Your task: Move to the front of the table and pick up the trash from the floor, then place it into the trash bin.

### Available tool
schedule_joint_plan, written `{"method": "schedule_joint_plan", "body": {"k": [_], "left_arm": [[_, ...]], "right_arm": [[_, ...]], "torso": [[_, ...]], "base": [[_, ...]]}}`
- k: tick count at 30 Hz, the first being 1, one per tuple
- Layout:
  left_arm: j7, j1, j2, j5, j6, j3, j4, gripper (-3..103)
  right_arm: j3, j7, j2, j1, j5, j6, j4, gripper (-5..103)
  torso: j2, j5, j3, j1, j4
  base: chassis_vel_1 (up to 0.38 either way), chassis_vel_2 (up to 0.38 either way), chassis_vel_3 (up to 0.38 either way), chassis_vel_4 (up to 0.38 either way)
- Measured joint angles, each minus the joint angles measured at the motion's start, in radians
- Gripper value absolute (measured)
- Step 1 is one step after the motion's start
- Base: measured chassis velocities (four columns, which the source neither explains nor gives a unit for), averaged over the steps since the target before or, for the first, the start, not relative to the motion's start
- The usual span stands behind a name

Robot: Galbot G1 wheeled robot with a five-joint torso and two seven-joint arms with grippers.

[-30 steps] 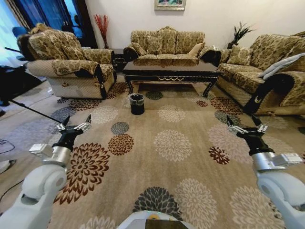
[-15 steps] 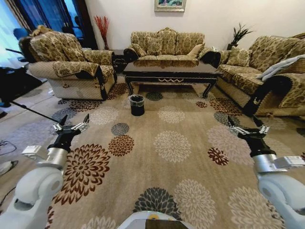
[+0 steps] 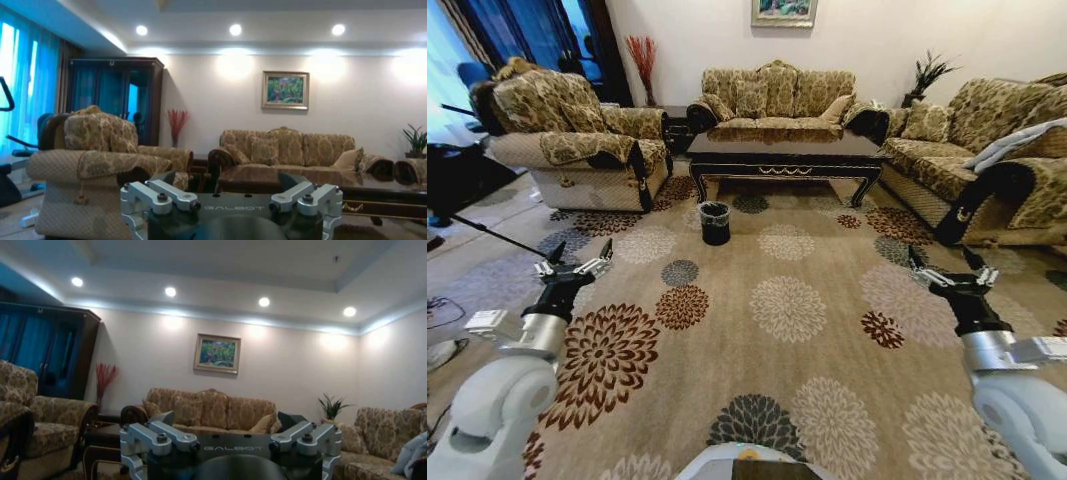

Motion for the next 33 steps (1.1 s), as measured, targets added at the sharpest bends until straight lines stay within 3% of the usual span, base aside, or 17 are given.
{"method": "schedule_joint_plan", "body": {"k": [19, 33], "left_arm": [[0.002, 0.025, 0.004, -0.01, 0.003, -0.039, -0.023, 100], [0.002, 0.005, 0.006, -0.001, 0.004, -0.011, -0.005, 100]], "right_arm": [[0.002, -0.002, 0.002, 0.004, 0.001, -0.005, 0.014, 100], [-0.014, 0.003, -0.013, 0.032, 0.02, -0.027, 0.0, 100]], "torso": [[0.075, 0.0, 0.045, 0.03, 0.0], [0.134, 0.0, 0.081, 0.053, 0.0]], "base": [[0.0, 0.0, 0.0, 0.0], [0.0, 0.0, 0.0, 0.0]]}}
